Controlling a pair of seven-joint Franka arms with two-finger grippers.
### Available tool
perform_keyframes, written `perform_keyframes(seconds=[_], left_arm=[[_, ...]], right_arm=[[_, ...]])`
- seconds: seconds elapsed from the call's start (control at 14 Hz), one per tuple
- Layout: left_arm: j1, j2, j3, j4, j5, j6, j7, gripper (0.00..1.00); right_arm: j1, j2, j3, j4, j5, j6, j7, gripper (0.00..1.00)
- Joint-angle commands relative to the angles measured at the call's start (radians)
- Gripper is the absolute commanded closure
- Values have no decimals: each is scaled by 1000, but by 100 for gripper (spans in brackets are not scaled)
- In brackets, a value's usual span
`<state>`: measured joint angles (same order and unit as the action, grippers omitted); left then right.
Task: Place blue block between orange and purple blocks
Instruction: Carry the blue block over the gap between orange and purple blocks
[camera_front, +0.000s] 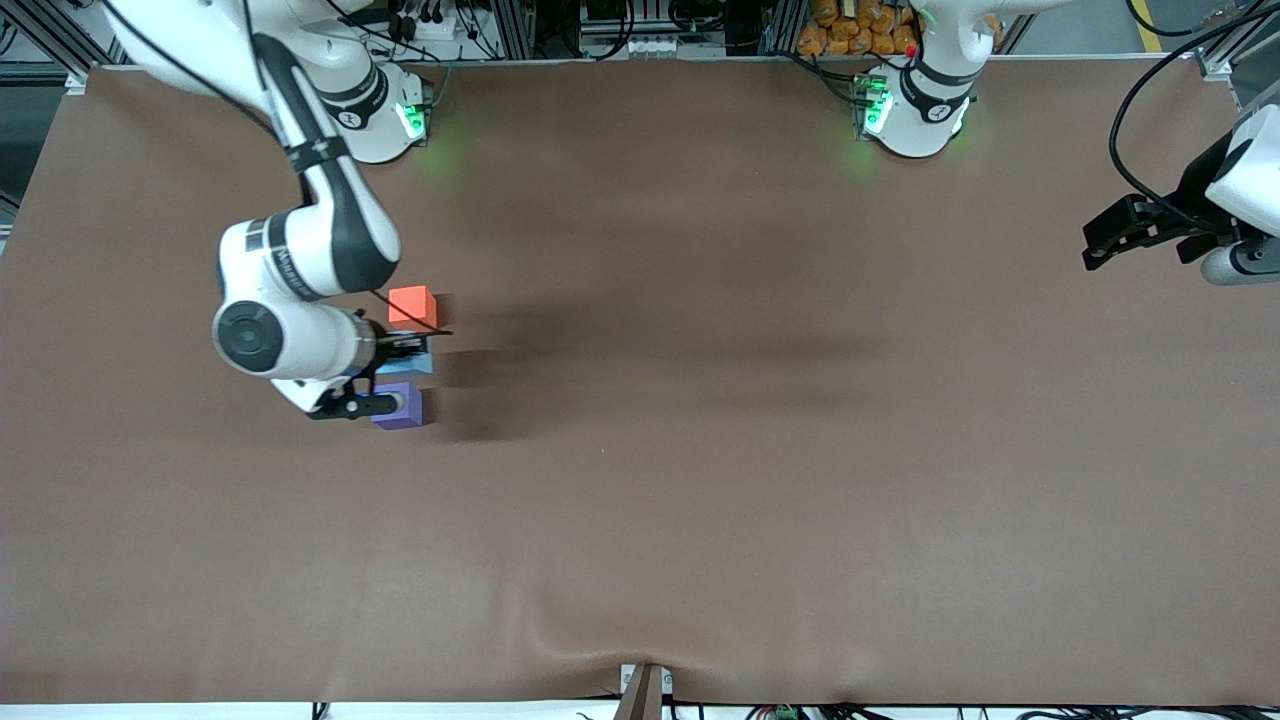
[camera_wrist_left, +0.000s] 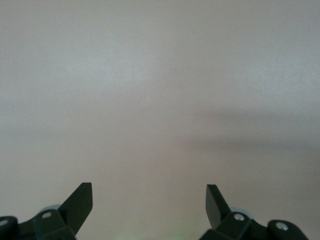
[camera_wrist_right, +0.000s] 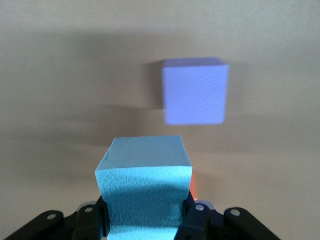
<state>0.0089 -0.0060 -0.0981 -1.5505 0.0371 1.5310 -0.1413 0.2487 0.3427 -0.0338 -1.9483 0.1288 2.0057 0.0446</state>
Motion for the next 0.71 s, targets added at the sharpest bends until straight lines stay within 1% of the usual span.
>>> perform_keyframes(seconds=[0.0,0.29,0.64], left_arm=[[-4,-14,9,-10,-22,-11,19,0],[2,-14,9,-5,-26,-9,20,0],[2,-29,12,-5,-26,-11,20,0]], right_arm=[[-11,-73,22,-155,-8,120,-43,74],[-25,-91,22,-176,-8,117,-42,74],[-34,-80,20,-190,-8,123,-22,74]])
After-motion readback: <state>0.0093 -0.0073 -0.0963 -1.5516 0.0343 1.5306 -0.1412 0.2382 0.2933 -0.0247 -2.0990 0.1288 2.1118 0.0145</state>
